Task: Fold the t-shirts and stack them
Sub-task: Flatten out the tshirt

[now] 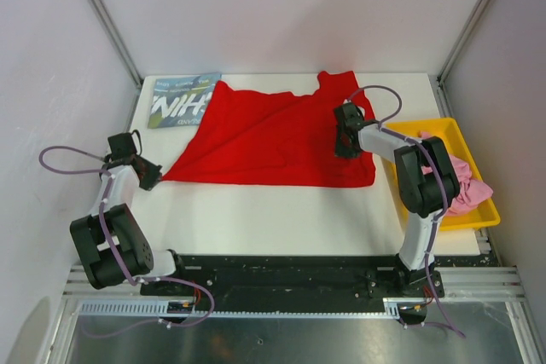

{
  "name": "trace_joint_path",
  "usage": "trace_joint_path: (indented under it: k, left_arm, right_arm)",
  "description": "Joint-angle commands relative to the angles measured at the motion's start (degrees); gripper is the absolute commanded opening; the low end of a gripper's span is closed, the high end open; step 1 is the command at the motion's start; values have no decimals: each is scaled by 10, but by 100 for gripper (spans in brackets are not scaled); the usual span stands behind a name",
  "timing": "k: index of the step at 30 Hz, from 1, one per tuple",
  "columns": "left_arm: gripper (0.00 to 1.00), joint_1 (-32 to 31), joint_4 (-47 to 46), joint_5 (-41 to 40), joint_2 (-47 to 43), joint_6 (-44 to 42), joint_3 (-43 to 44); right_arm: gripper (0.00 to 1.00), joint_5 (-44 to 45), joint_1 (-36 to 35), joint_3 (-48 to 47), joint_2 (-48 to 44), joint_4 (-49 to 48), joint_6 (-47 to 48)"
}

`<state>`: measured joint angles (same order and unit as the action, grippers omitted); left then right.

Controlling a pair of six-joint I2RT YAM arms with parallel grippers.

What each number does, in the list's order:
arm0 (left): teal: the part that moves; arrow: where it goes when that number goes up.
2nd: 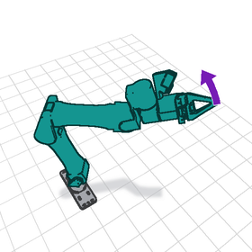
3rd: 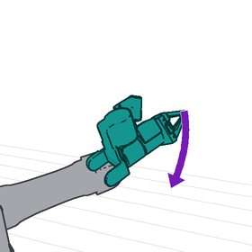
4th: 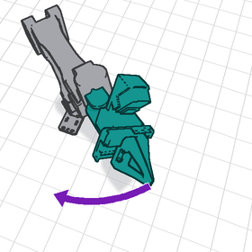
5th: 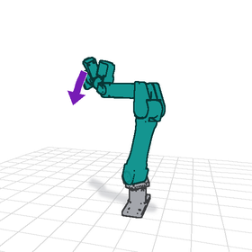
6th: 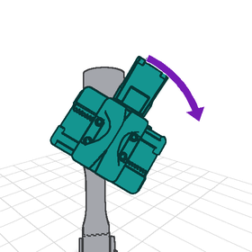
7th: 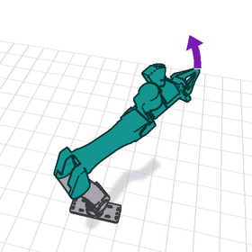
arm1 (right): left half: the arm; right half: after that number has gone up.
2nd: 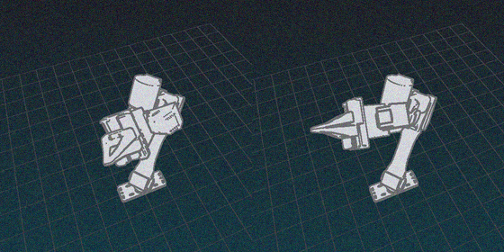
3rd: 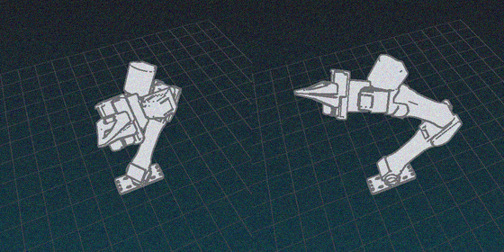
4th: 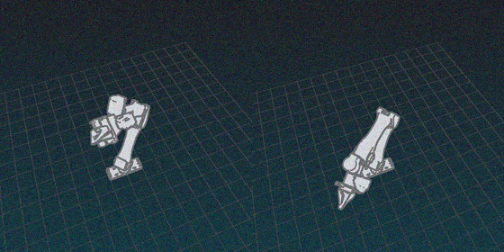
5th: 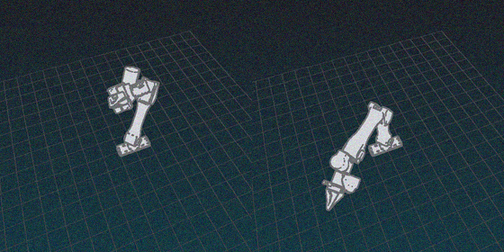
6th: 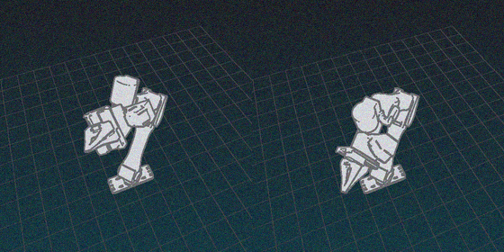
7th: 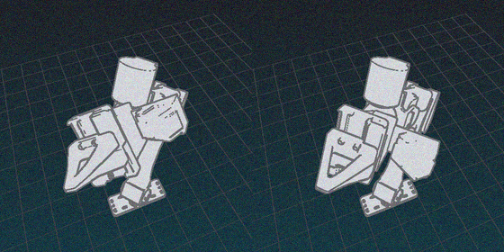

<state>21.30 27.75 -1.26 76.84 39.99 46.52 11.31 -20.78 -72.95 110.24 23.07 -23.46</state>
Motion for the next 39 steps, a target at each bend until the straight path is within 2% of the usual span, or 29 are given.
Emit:
trace_joint_path:
  k: [1, 7, 16, 20, 26, 31, 37, 38, 39]
  left_arm:
    - [0, 4, -2, -9, -5, -13, 10]
    - [0, 5, -1, -8, -3, -14, 9]
    - [0, 4, -2, -7, -6, -15, 7]
    - [0, 3, -2, -7, -9, -15, 6]
    - [0, 3, -2, -6, -12, -15, 3]
    - [0, 3, -1, 1, -19, -13, -7]
    - [0, 3, -1, 6, -24, -15, -26]
    - [1, 3, -2, 7, -25, -15, -29]
    - [7, 3, -3, 17, -26, -17, -31]
  right_arm:
    - [25, 7, 1, -21, -15, -5, -7]
    - [7, 24, 12, -21, -58, 41, -28]
    - [1, 19, 15, -17, -143, 119, -41]
    - [6, 5, 22, 6, -185, 137, -42]
    - [11, -41, 40, 75, -245, 135, -46]
    - [3, -87, 40, 163, -312, 129, -65]
    - [2, -134, 31, 296, -442, 150, -109]
    - [3, -143, 27, 319, -462, 152, -119]
    - [5, -151, 21, 346, -481, 153, -130]
